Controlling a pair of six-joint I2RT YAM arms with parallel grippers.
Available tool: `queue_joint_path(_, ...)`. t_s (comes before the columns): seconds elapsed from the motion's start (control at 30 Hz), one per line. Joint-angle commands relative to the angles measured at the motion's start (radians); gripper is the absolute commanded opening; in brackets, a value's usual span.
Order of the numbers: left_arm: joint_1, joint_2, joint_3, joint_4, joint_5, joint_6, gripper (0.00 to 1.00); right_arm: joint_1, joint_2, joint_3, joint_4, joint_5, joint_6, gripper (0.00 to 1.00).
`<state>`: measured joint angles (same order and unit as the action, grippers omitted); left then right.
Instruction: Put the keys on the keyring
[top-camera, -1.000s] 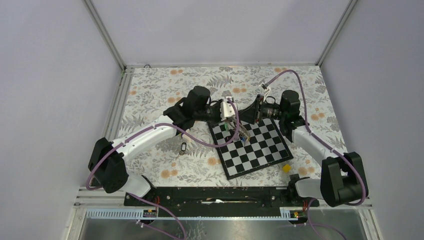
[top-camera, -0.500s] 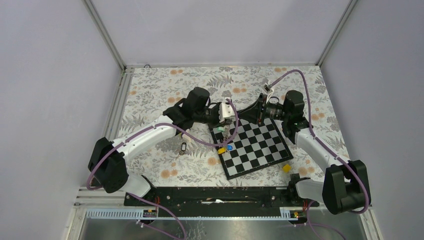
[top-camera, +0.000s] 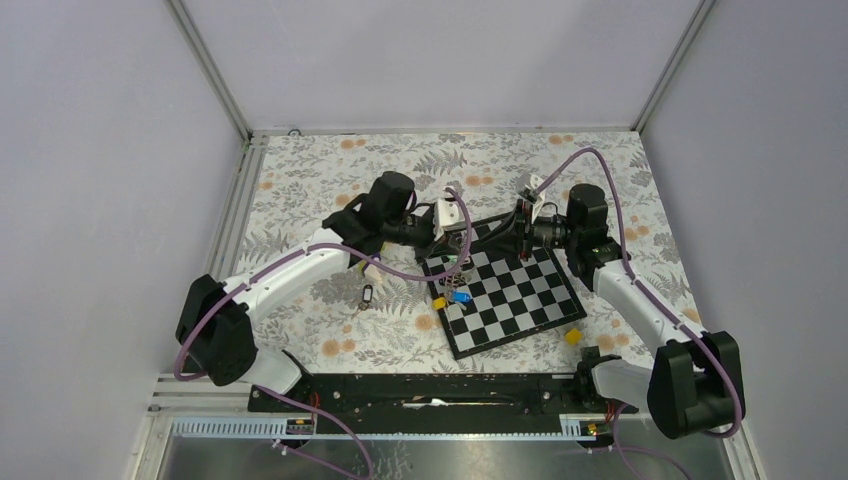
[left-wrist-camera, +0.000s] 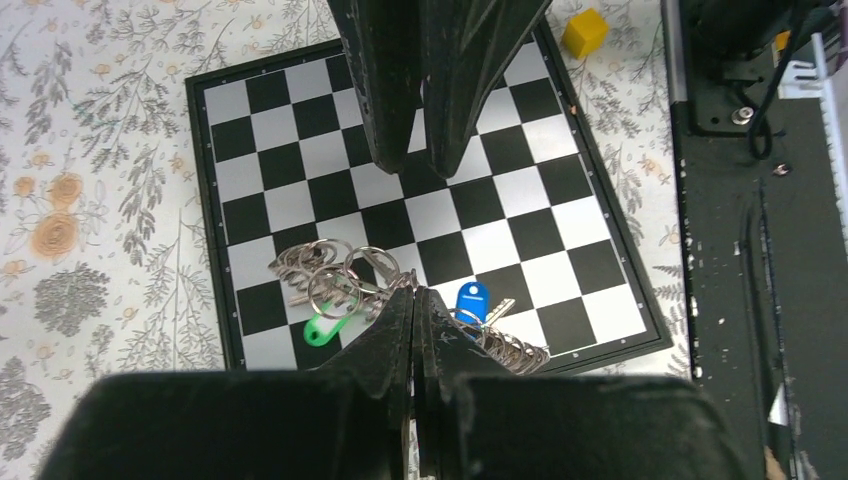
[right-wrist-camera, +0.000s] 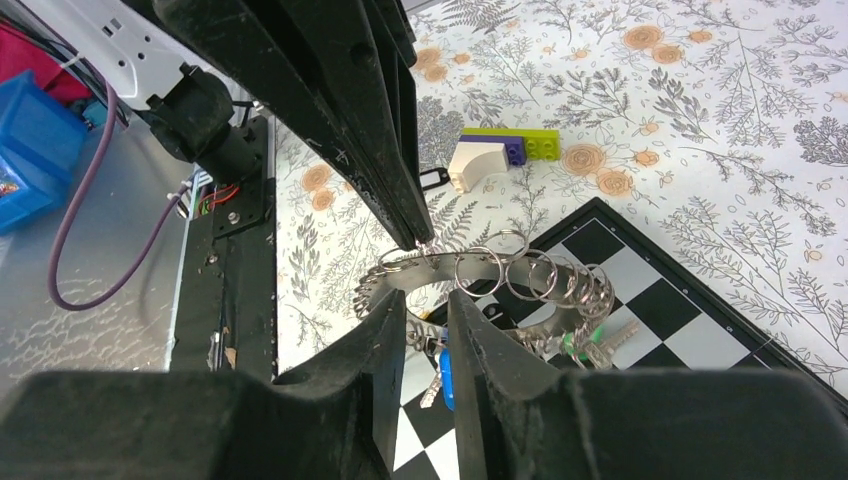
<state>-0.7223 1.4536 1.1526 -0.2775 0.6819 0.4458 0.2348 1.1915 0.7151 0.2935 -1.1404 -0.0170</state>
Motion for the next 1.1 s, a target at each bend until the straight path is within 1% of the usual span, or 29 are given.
queue_joint_path(0.0,0.007,-0.025,0.065,0.06,0.087,-0.063,0.0,0.005,-0.036,0.043,-0.057,-0.036,-0.096,0.29)
queue_joint_path(0.2,0.012,-0.02,0.069,0.082,0.132,-0.115,0.0,0.051,-0.041,0.077,-0.145,0.013,-0.19,0.29)
queue_joint_path(0.5,0.027,-0.01,0.063,0.126,0.181,-0.194,0.0,0.108,-0.036,0.114,-0.224,0.048,-0.271,0.29)
queue_joint_path(0.8,0.042,-0.006,0.042,0.168,0.217,-0.24,0.0,0.131,-0.03,0.111,-0.222,0.057,-0.285,0.27)
queue_joint_path(1.07,0.045,-0.004,0.03,0.186,0.226,-0.256,0.0,0.148,-0.019,0.115,-0.195,0.051,-0.261,0.2)
